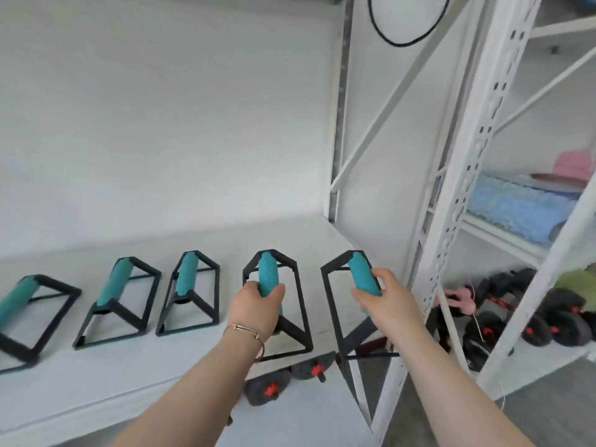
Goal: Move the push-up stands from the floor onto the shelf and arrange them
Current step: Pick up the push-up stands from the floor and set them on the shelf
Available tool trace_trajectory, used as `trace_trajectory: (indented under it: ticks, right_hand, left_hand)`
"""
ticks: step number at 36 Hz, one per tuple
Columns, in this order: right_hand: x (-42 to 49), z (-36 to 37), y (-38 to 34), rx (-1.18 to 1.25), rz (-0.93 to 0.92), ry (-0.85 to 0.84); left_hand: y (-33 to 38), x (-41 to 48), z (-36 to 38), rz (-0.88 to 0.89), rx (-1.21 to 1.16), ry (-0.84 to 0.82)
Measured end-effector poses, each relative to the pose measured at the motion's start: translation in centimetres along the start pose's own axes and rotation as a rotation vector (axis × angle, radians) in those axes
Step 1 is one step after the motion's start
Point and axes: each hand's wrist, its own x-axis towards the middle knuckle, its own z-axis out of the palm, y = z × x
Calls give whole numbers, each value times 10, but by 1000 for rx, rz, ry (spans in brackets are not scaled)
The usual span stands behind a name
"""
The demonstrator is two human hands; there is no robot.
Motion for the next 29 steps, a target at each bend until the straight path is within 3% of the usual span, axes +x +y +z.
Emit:
trace_trajectory:
  ticks: [13, 29]
  right_hand:
    - [145, 79, -26, 36, 95, 31]
    - [190, 102, -28, -47, 129, -132]
  left_hand:
    - [1, 154, 13, -109, -19, -80]
    - [-11, 185, 29, -180, -41, -94]
